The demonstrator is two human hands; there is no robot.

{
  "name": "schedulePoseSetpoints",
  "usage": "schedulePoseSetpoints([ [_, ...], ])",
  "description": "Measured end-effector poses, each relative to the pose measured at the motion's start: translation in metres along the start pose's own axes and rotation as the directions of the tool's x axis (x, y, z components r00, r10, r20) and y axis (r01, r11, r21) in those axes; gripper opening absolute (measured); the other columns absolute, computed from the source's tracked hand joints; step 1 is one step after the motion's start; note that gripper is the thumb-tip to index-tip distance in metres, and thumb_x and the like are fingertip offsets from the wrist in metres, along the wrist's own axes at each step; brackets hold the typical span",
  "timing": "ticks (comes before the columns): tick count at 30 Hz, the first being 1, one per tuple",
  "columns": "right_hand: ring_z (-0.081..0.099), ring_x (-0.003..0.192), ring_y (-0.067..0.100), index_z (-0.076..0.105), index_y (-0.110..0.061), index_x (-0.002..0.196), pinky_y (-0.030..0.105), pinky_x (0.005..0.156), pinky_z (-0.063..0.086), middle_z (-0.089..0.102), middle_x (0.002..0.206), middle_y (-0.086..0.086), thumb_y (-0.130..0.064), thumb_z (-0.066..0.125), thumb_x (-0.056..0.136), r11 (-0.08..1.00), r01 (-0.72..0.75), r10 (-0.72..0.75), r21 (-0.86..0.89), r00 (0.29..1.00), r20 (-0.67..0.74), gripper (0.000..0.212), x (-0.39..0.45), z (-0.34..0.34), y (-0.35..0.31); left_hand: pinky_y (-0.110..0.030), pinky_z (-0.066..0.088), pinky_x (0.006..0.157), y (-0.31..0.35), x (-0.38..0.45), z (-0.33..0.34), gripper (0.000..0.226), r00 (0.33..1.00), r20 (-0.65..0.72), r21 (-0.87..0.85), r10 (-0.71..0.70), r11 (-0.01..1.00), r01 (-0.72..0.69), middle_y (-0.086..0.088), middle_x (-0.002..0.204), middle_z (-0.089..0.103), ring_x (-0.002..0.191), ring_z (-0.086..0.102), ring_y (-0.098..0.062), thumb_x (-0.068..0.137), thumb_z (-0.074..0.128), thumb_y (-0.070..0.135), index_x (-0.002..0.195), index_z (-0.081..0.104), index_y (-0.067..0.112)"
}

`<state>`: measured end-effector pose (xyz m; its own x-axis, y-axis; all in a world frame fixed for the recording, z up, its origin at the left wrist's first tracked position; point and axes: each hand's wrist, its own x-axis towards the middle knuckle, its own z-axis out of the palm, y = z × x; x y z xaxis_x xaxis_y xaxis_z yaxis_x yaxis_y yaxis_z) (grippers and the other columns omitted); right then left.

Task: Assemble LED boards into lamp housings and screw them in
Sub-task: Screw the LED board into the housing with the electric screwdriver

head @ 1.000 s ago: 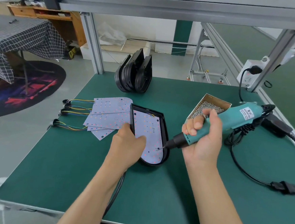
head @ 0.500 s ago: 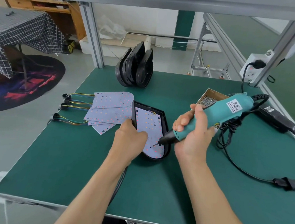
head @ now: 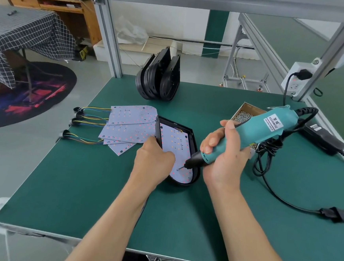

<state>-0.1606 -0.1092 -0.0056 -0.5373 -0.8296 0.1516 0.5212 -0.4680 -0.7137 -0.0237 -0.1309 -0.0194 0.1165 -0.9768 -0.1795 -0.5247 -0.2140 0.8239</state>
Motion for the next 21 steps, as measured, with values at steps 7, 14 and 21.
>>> schedulePoseSetpoints([
  [7,0.042,0.041,0.021,0.064,-0.025,0.086,0.028,0.048,0.035,0.05,0.055,0.003,-0.027,0.065,0.092,0.996,0.058,-0.054,-0.07,0.997,0.054,0.007,-0.0061,0.005,-0.0041,-0.027,0.035,0.052,0.0003,-0.0003,0.0015,0.014,1.0,-0.011,0.013,0.009,1.0,-0.009,-0.003,0.091,0.062,0.074,0.055,-0.017,0.079,0.058,0.015,0.092,0.053,0.017],
  [14,0.041,0.042,0.021,0.064,-0.032,0.083,0.027,0.048,0.034,0.049,0.056,0.002,-0.029,0.064,0.093,0.991,0.071,-0.064,-0.111,0.995,0.07,0.01,-0.0087,0.0098,-0.0063,-0.027,0.034,0.052,0.0007,-0.0011,0.0016,0.013,0.999,-0.022,0.028,0.022,0.999,-0.022,0.0,0.088,0.06,0.073,0.054,-0.014,0.079,0.058,0.016,0.089,0.051,0.019],
  [21,0.042,0.043,0.021,0.063,-0.033,0.084,0.027,0.049,0.035,0.049,0.056,0.001,-0.028,0.064,0.093,0.99,0.076,-0.067,-0.116,0.995,0.077,0.011,-0.0099,0.01,-0.0051,-0.027,0.035,0.052,-0.0016,-0.0017,0.0015,0.012,0.999,-0.029,0.014,0.023,1.0,-0.023,0.0,0.087,0.061,0.073,0.056,-0.015,0.08,0.058,0.015,0.09,0.052,0.018],
])
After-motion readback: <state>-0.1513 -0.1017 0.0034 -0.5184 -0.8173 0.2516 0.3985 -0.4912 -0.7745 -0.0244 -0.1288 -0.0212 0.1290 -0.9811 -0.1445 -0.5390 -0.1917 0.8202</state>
